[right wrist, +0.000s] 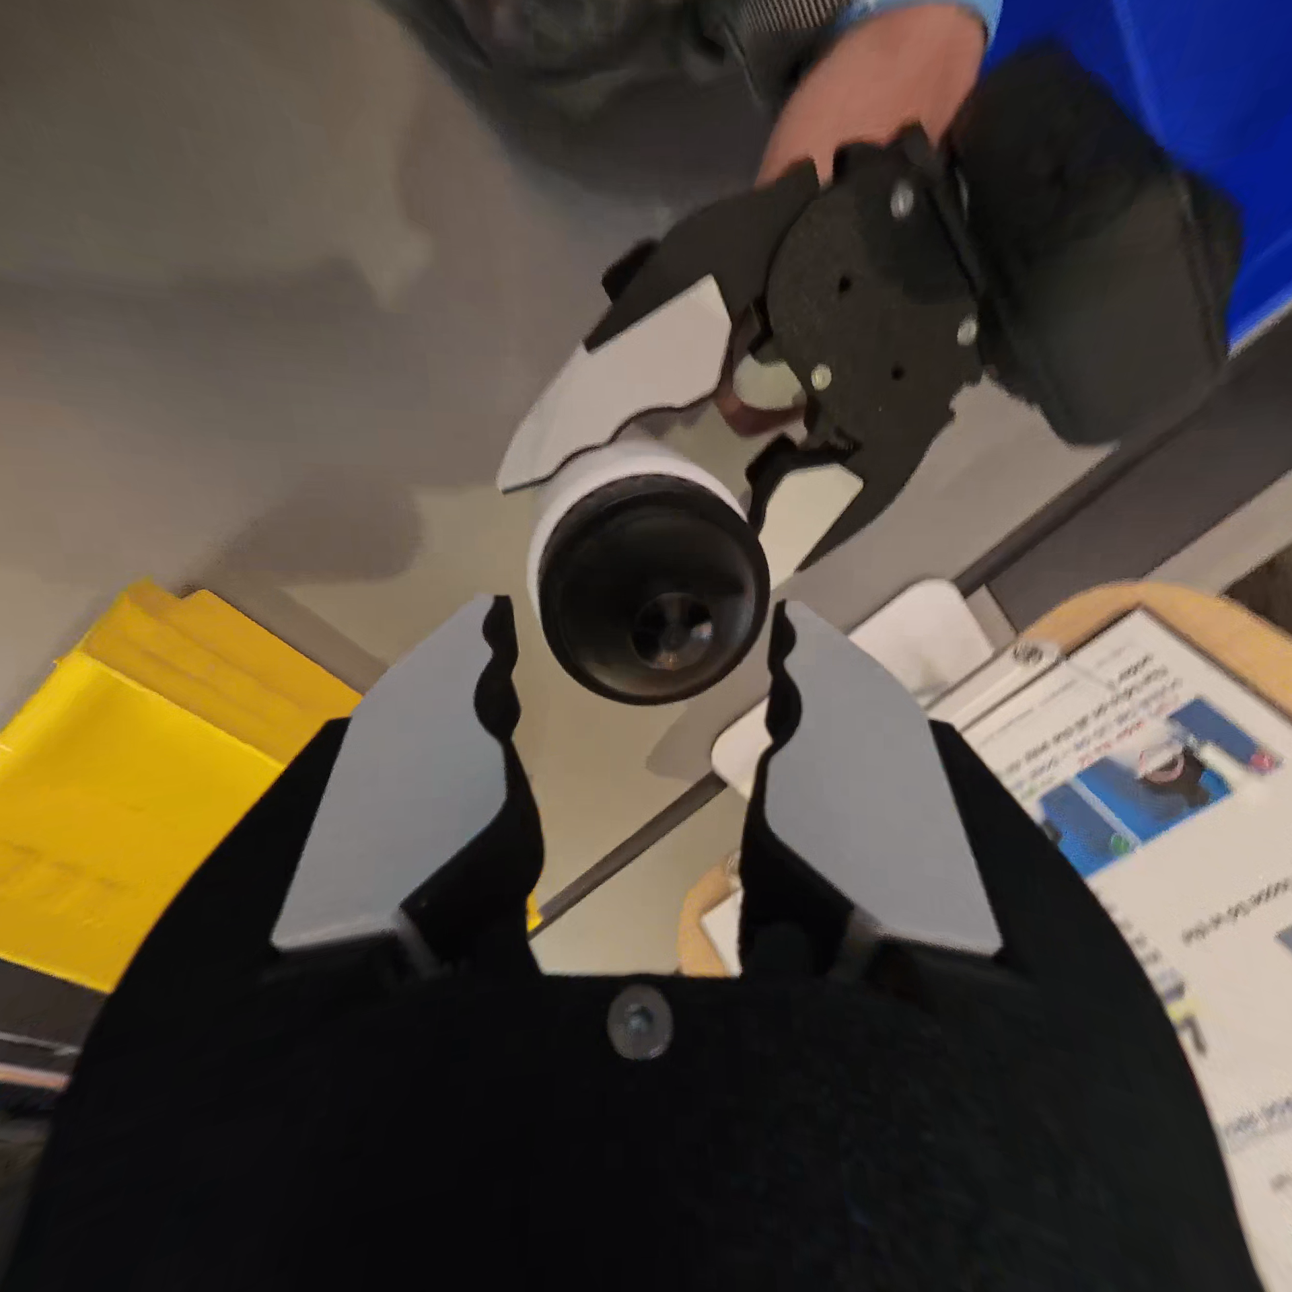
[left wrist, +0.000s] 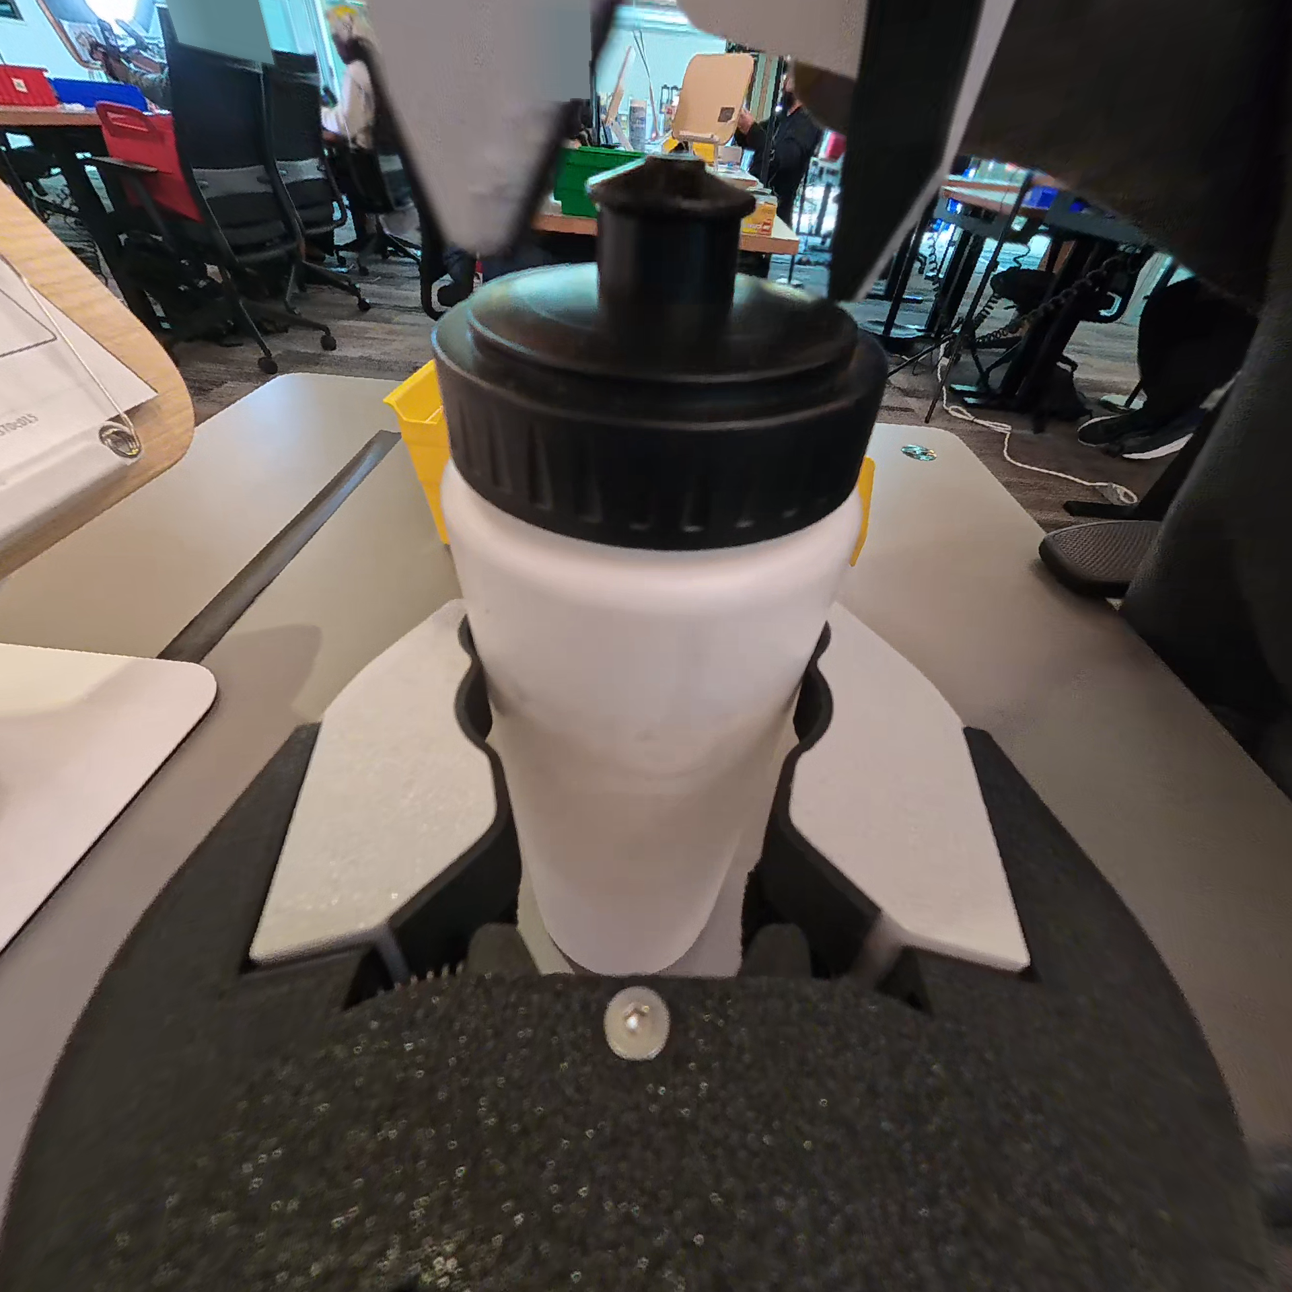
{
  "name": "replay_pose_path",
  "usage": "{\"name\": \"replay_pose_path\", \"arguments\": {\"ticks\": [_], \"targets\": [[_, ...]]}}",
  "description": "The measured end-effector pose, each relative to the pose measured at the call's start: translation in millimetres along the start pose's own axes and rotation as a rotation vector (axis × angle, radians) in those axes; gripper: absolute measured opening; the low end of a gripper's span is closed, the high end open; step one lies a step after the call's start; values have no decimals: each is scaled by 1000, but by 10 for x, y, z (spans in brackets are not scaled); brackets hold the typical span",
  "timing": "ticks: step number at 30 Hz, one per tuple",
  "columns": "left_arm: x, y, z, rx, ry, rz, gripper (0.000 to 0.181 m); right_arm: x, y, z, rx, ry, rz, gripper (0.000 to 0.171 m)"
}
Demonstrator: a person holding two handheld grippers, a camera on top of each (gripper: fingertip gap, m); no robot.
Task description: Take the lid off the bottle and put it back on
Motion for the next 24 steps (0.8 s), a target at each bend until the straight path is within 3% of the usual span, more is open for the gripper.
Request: {"name": "replay_pose_path", "arguments": {"ticks": [2,6,13,24], "targets": [[-6,-5,-1,1,-7,-3,87,-7,-6,33,58,-101,1,66],[-10,-8,-2,-13,-10,-2,87,66,25,-32,61,-194,-3,75],[23,29,-3,-52,13,5,87,5,125,-49,141,-294,78,68],[11,43,1,-42,6,6,87,-8,123,-69,93,78,52,67]]}}
Point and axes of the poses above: each gripper's, where its closed fingertips meet, y out along the fingers, z out of its top, x = y × z across the jaws, the point moved 4 cm from there along -y, back along the fingers, and after that the axes turned 1 degree about -y, right-handed, at the moved point
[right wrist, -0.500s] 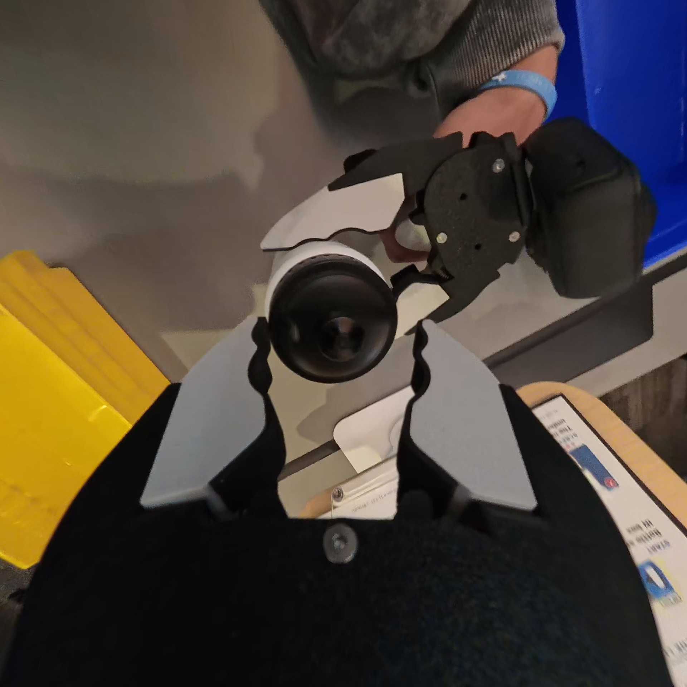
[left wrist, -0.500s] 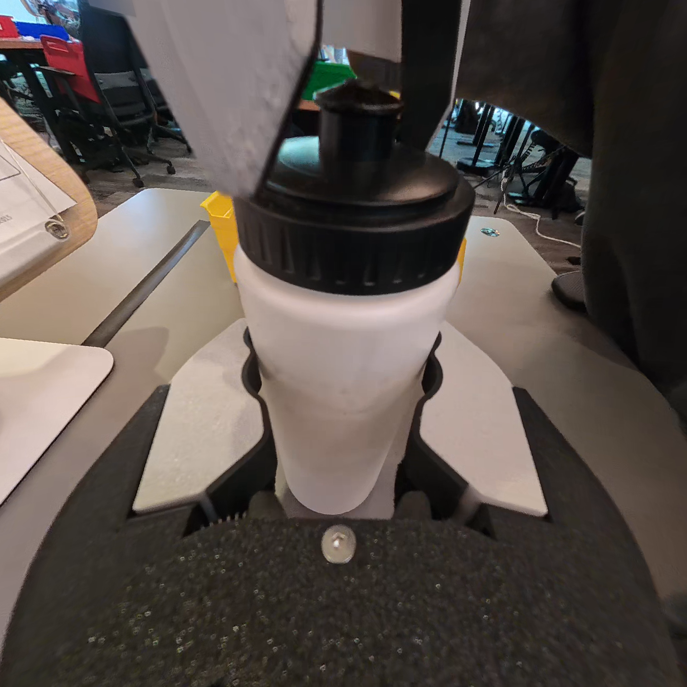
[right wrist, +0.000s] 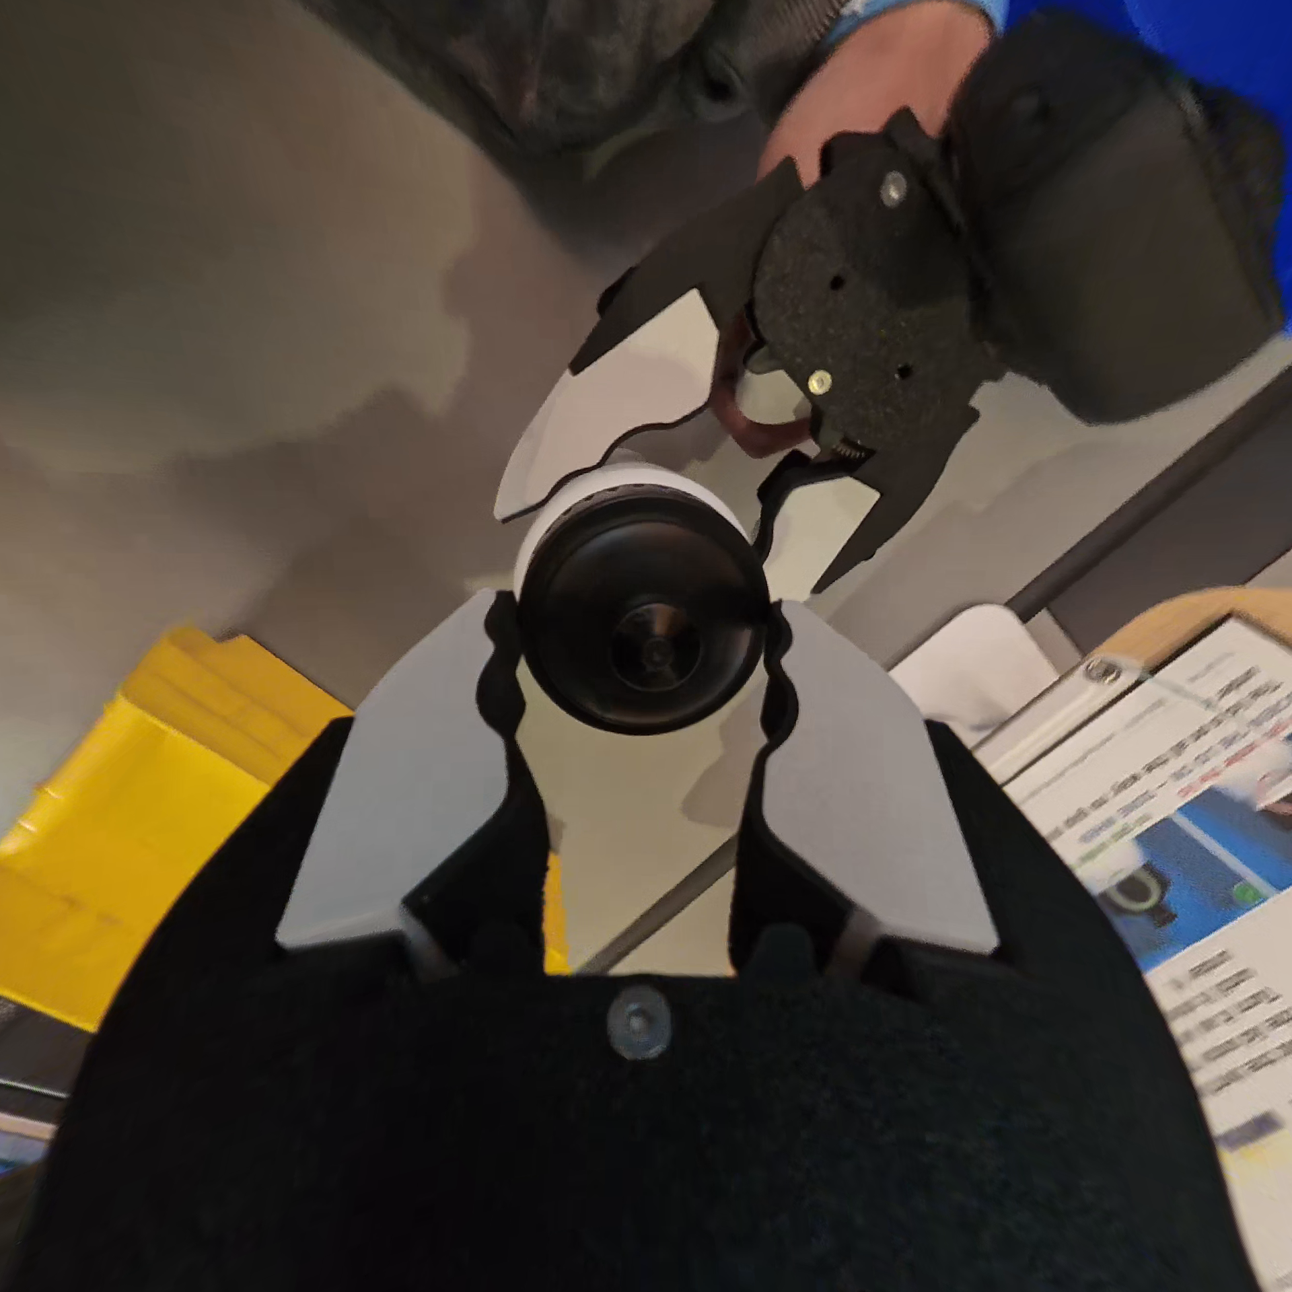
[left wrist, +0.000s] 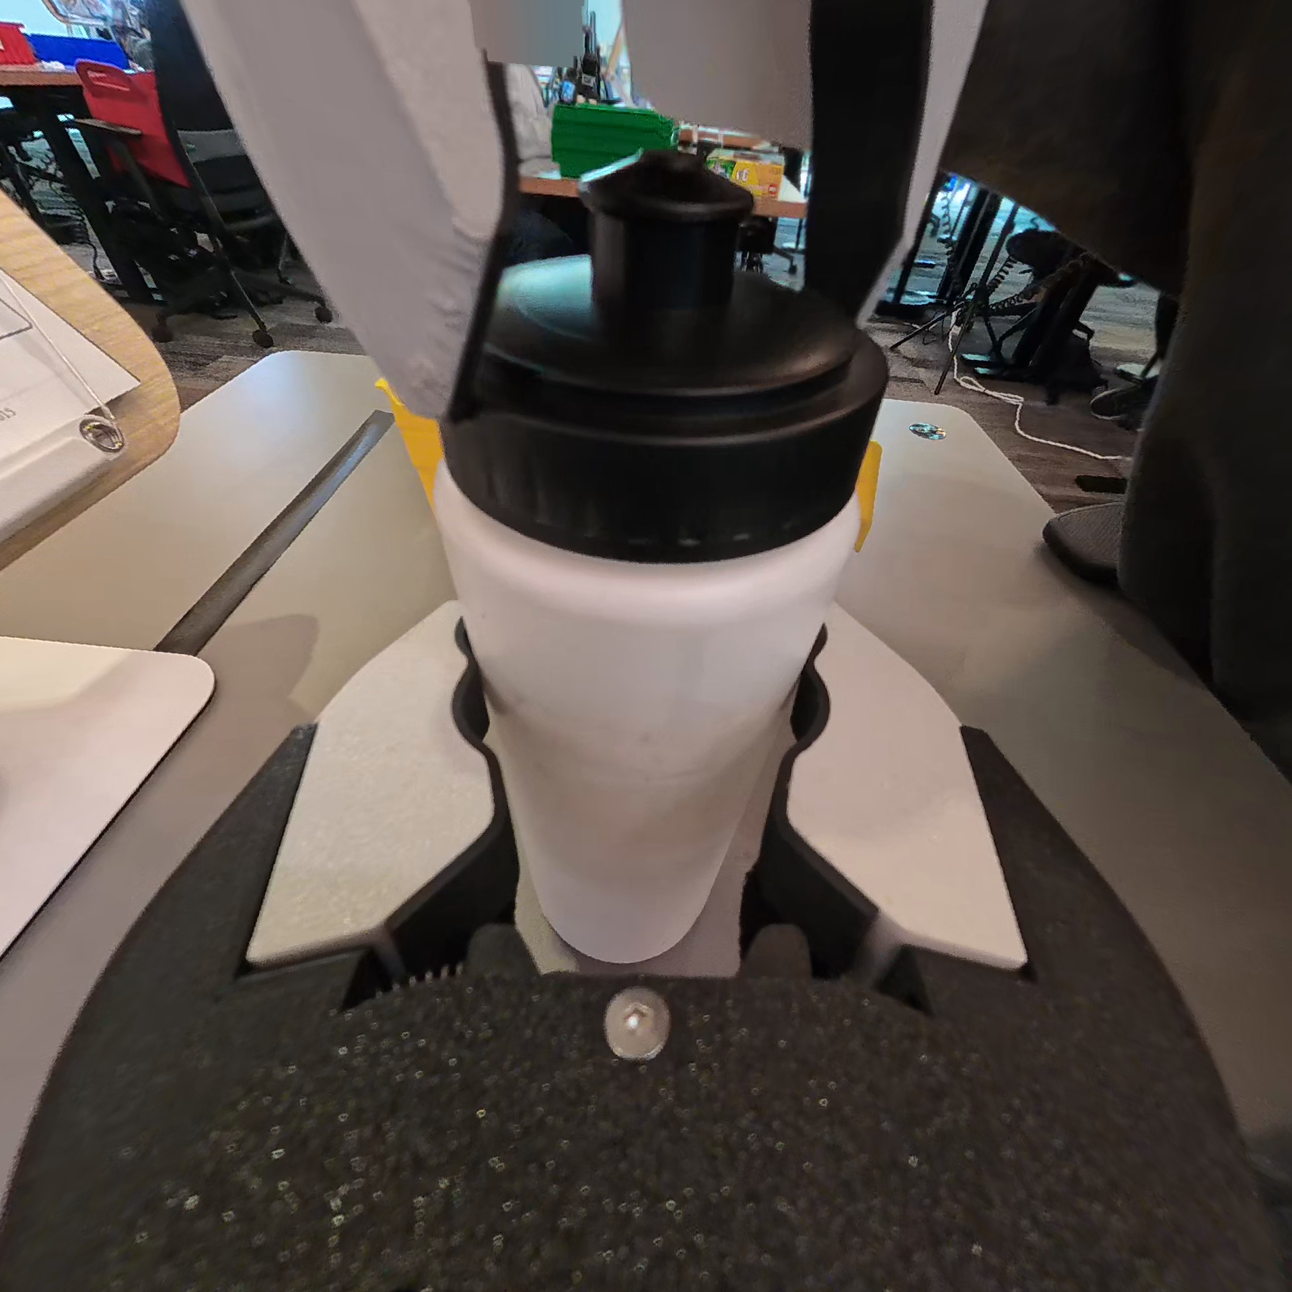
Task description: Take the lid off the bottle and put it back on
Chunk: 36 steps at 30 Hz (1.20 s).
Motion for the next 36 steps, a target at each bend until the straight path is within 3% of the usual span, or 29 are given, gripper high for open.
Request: {"name": "replay_pose_path", "arguments": {"ticks": [22,31,34,36], "targets": [[-16,-4,2,28,-12,45,86,7,25,64,-143,1308,-271,67],[-5,0,2,33,-6,45,86,0,32,73,-162,1369,-302,67],[-13,-25,-2,52,-16,36,86,15,19,66,-167,1193,-256,68],[-4,-24,-6,63,-15,23,86,30,-25,77,-150,965,-260,75]]}}
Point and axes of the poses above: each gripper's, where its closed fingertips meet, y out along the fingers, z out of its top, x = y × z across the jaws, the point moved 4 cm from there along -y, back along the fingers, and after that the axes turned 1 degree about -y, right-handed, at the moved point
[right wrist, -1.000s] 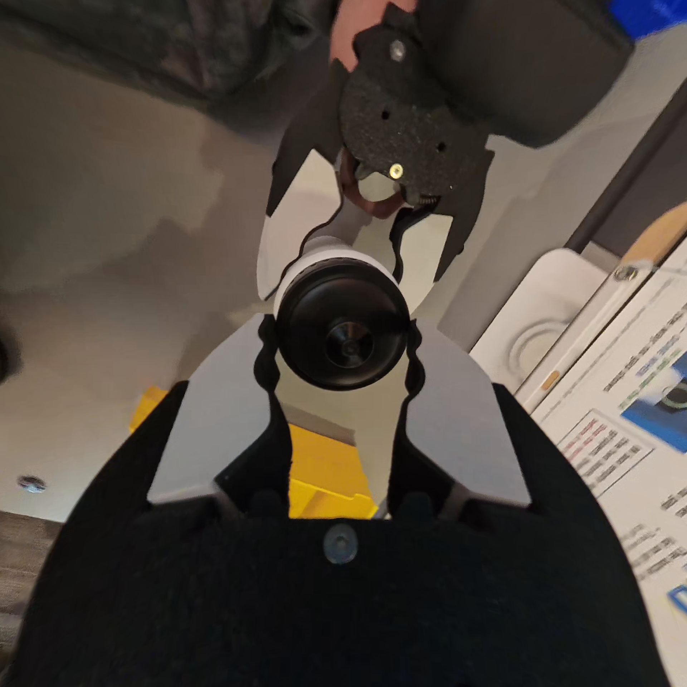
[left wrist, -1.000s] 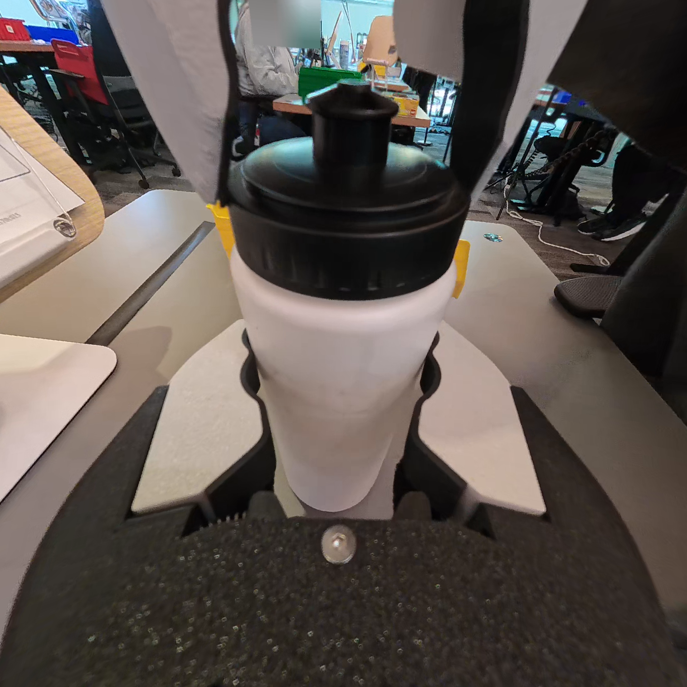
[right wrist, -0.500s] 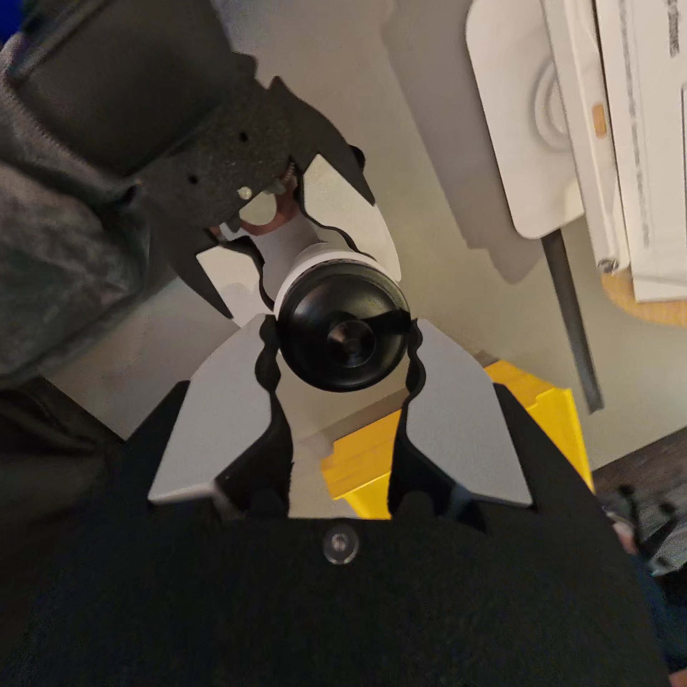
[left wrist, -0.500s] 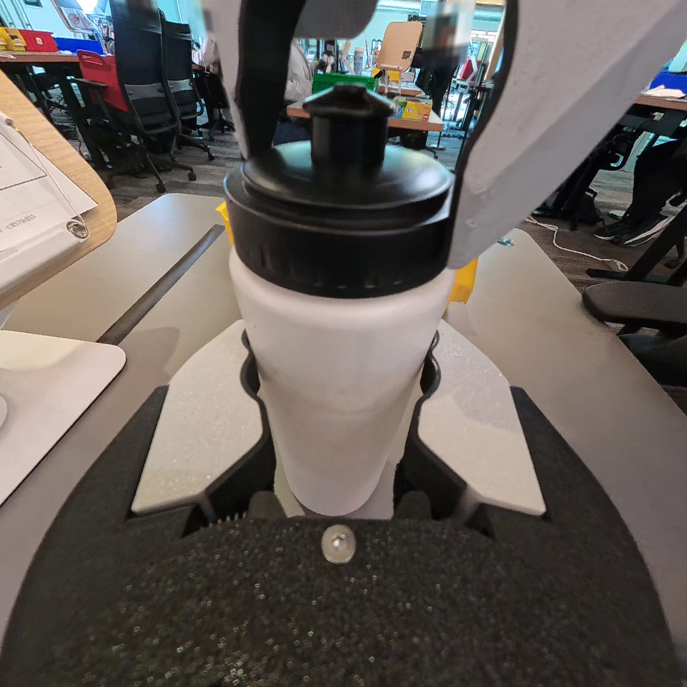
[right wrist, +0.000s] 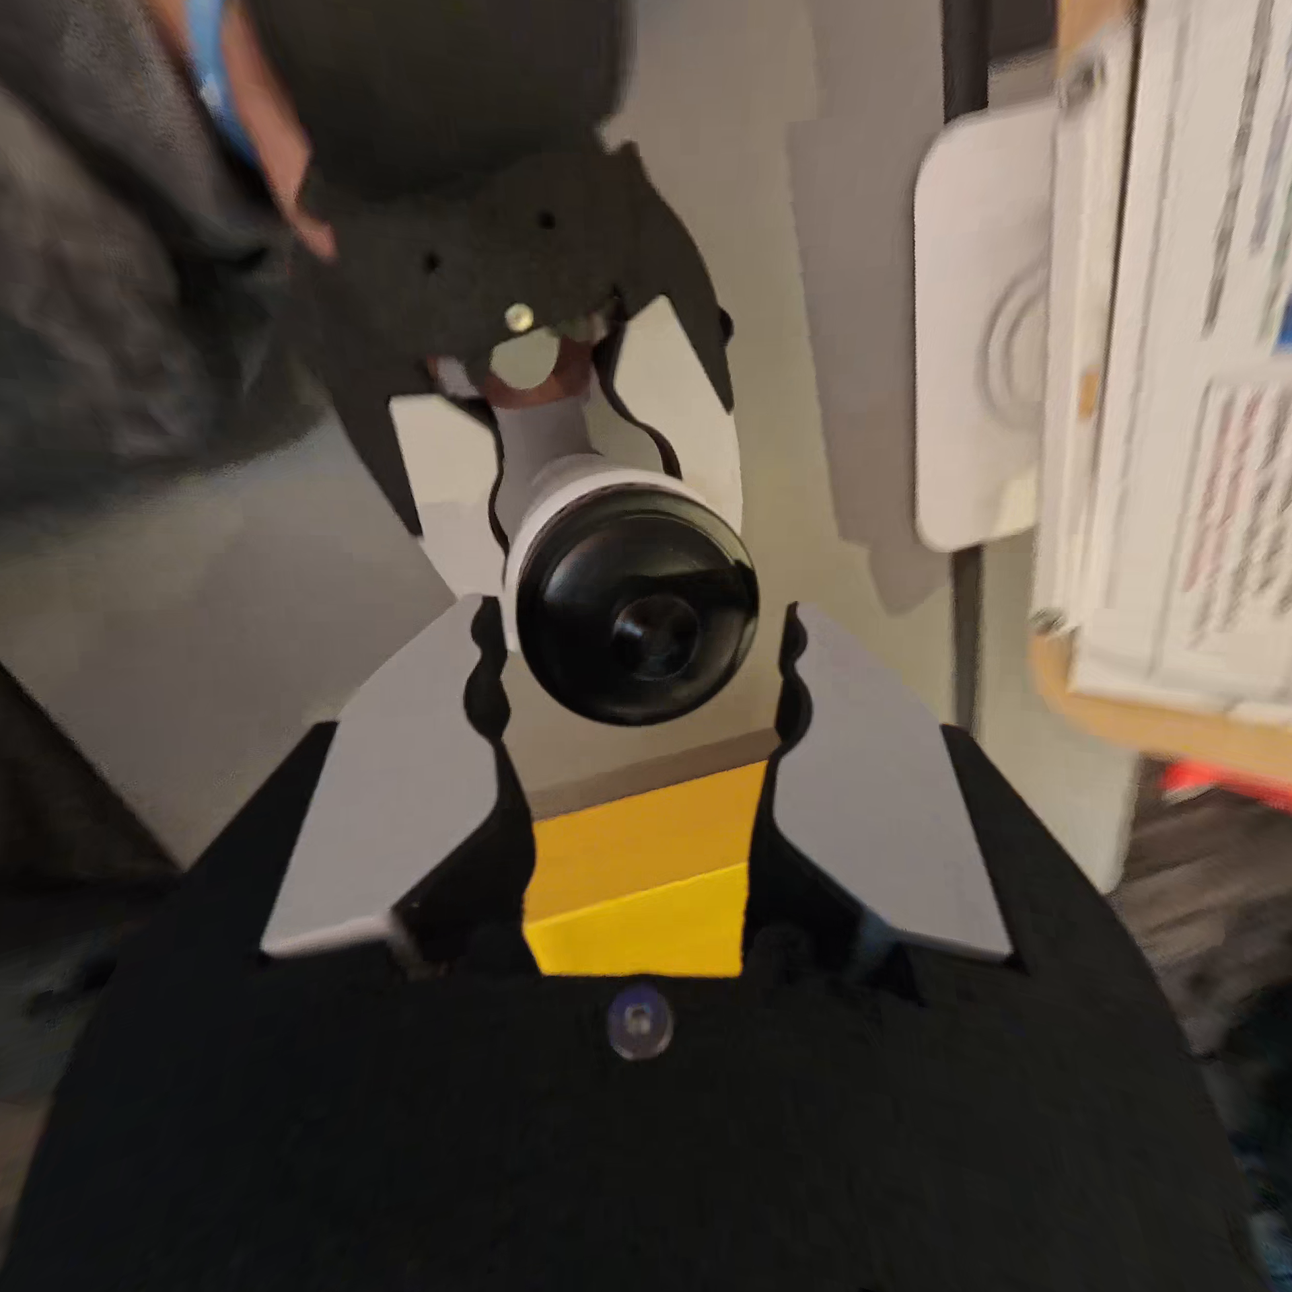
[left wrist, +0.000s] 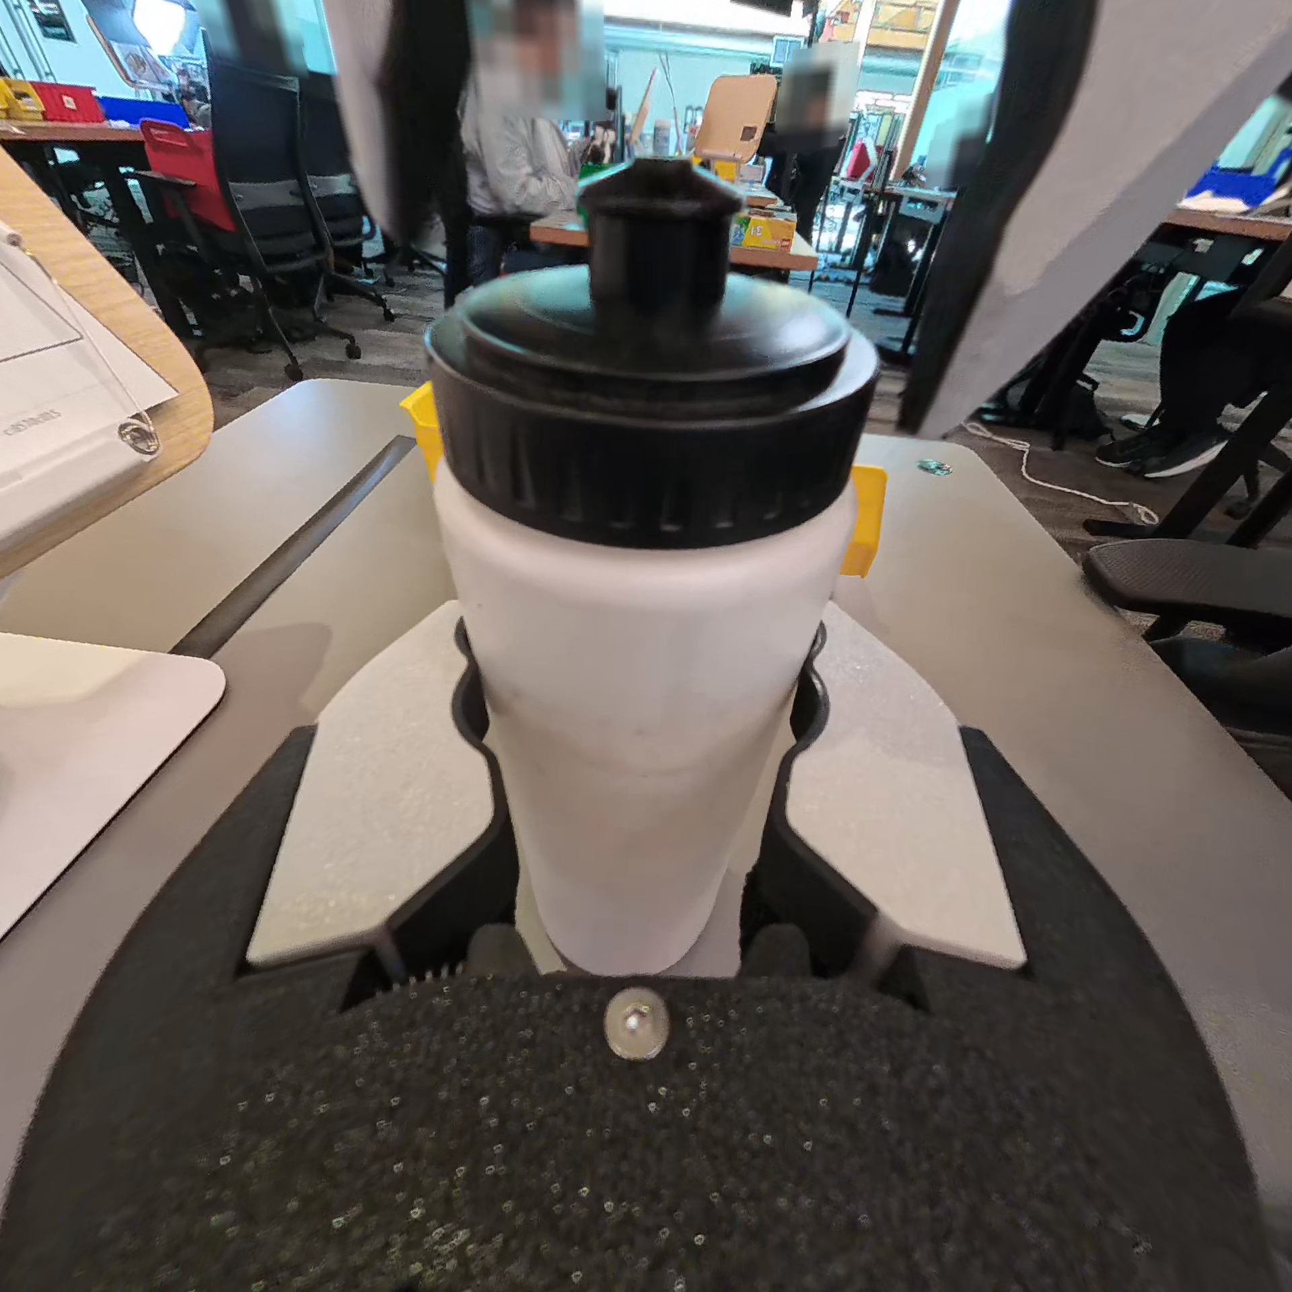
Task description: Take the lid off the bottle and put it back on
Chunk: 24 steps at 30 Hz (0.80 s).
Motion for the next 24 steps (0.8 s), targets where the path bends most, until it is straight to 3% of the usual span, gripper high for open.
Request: {"name": "replay_pose_path", "arguments": {"ticks": [3,7,14,18,22,24], "targets": [[25,17,-5,9,12,-19,86,-12,-73,-56,-5,-435,-31,97],[35,17,-8,9,15,-38,86,-99,-149,-46,136,-865,-4,90],[21,1,-9,-19,14,-63,87,118,58,-58,77,-1107,97,91],[4,-17,-10,-13,1,-66,87,67,62,0,150,-1212,189,78],[12,-8,-13,-20,2,-68,87,82,141,-30,132,-1259,243,80],[29,11,-12,-42,16,-64,87,74,134,-40,130,-1283,270,72]]}}
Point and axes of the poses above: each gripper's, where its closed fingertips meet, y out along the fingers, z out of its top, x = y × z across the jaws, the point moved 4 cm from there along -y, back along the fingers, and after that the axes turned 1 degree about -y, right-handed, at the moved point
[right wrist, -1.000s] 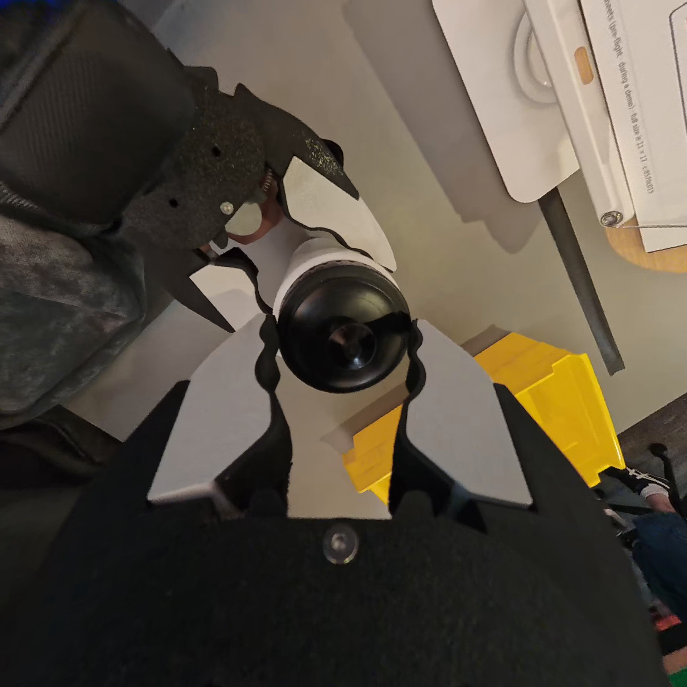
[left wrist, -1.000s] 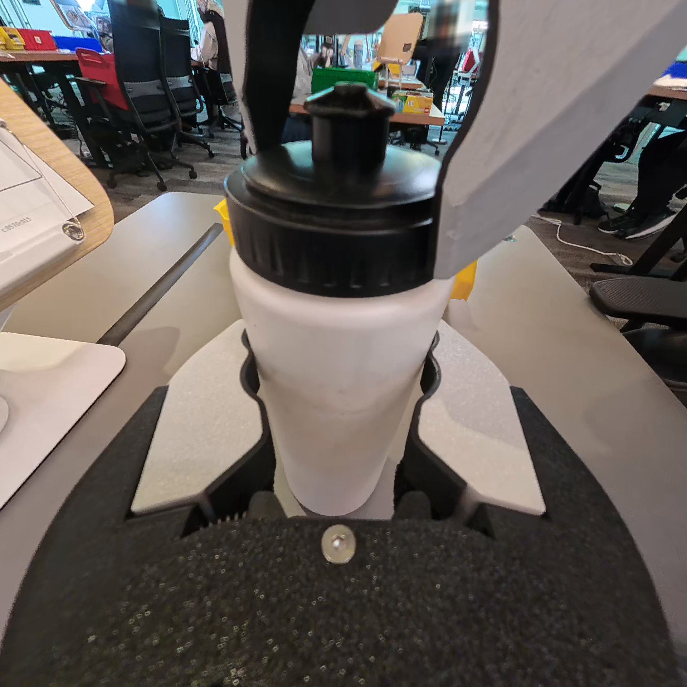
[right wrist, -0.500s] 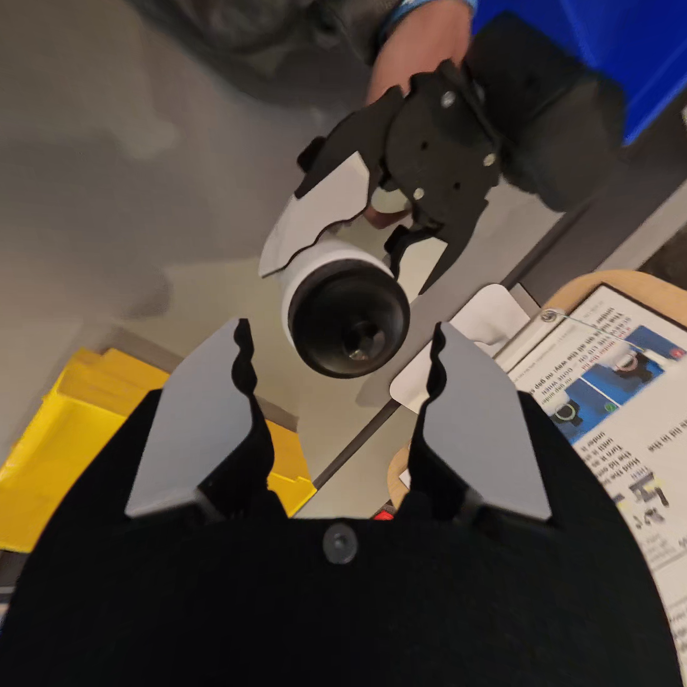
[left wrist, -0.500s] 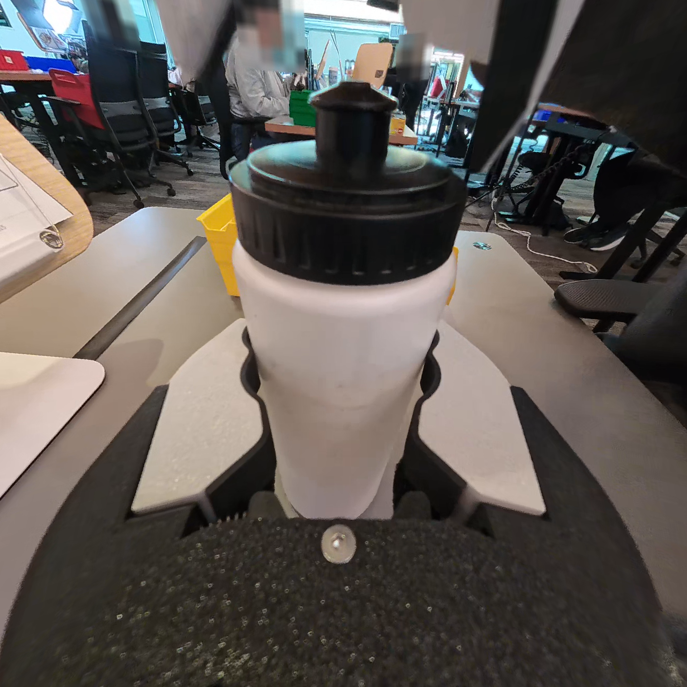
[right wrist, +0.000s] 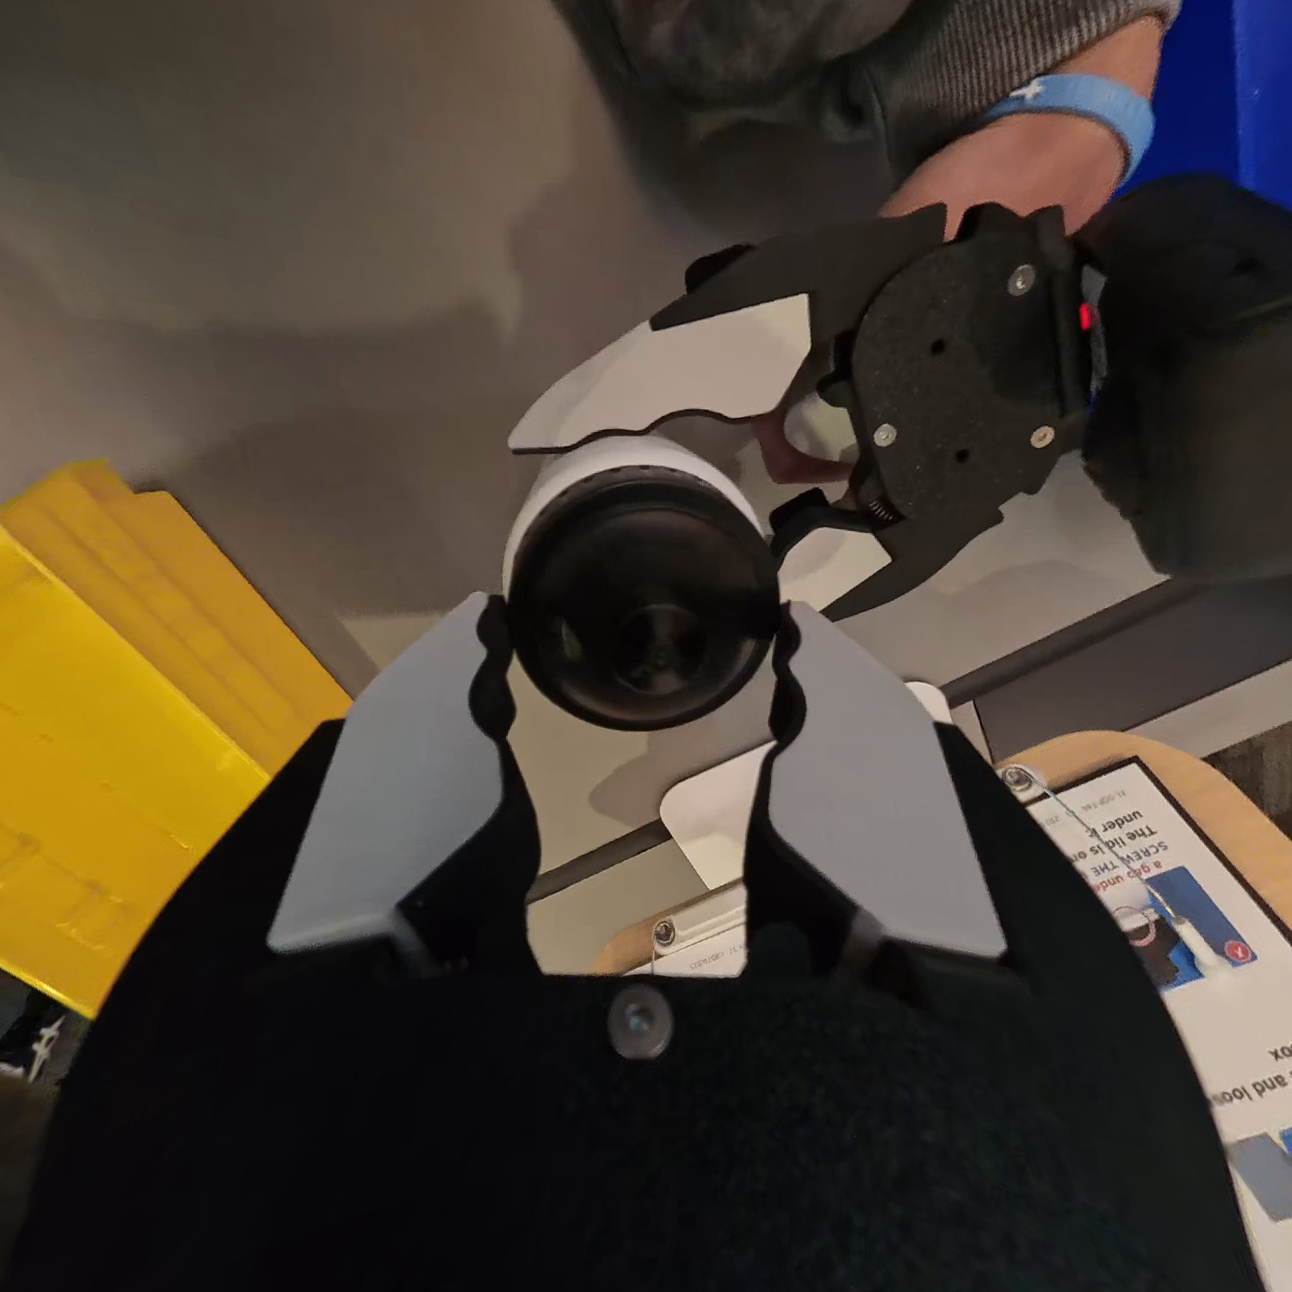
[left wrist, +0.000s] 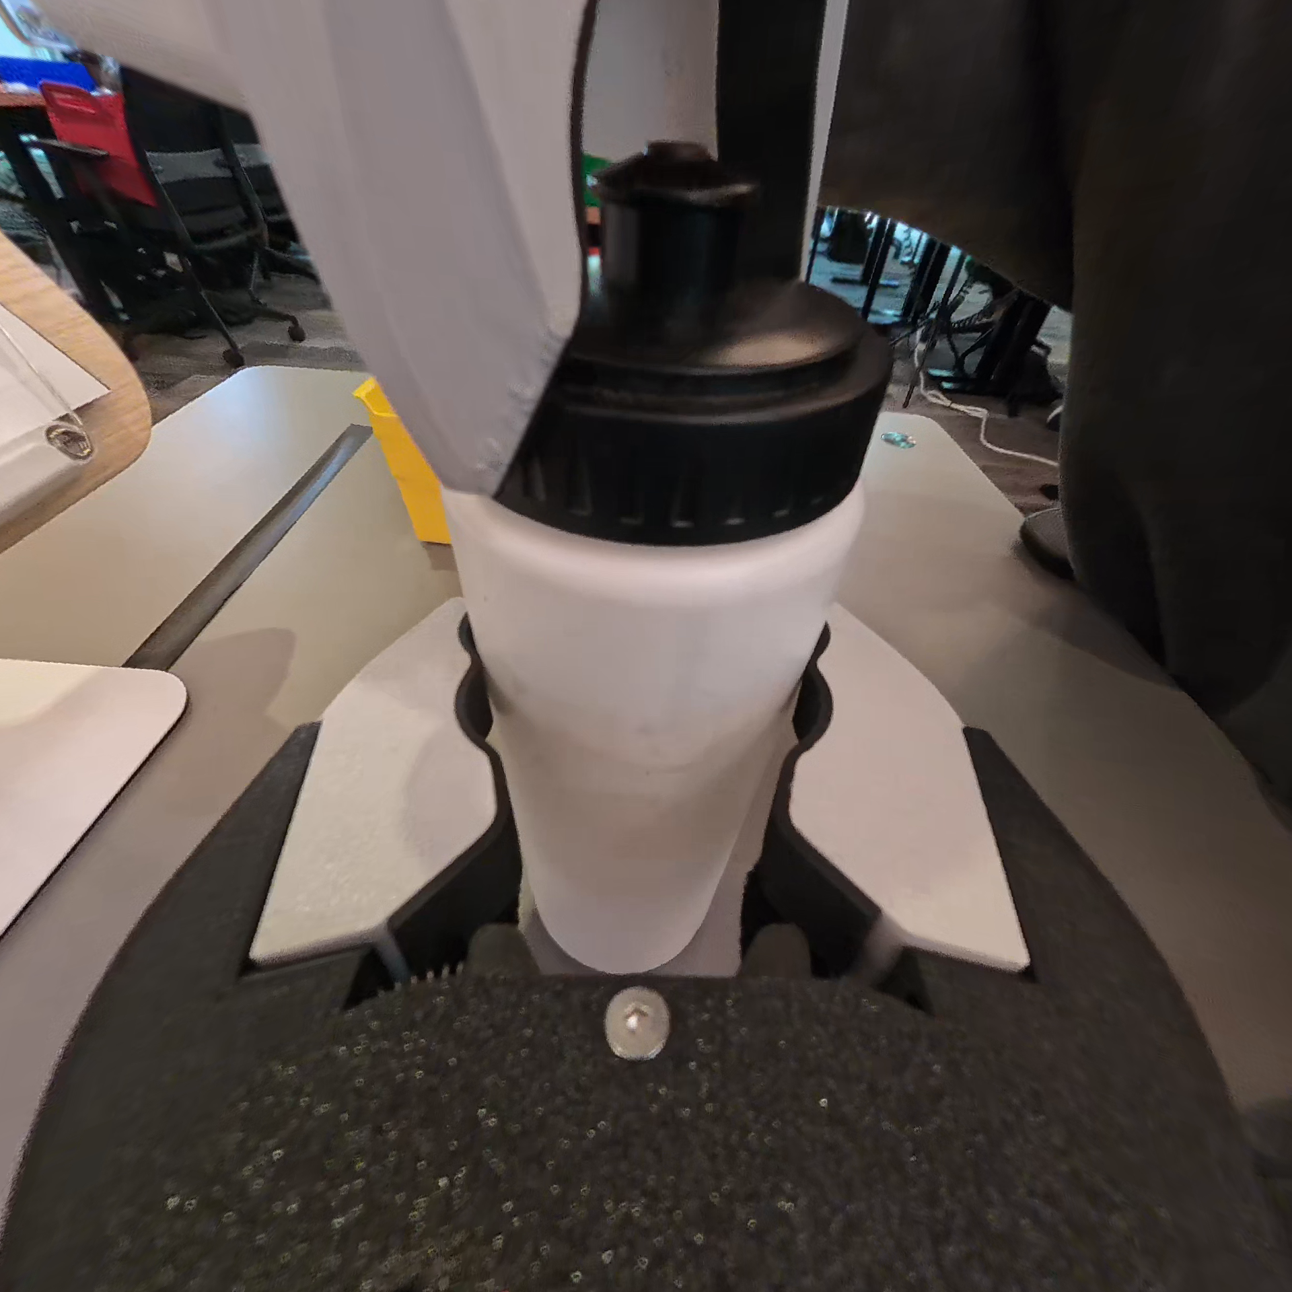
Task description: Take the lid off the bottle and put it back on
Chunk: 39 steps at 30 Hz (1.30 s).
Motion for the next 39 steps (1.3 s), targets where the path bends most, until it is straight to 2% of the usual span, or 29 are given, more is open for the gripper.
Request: {"name": "replay_pose_path", "arguments": {"ticks": [4,20,28,39], "targets": [[-4,14,2,-13,3,8,87,-16,-2,-6,2,38,16,72],[-10,30,2,4,-9,42,86,-84,-2,-21,27,547,-69,72],[4,45,4,0,2,59,86,-130,-2,27,-32,807,-116,72],[-4,60,8,28,-2,74,86,-183,11,95,-14,1425,-304,72]]}}
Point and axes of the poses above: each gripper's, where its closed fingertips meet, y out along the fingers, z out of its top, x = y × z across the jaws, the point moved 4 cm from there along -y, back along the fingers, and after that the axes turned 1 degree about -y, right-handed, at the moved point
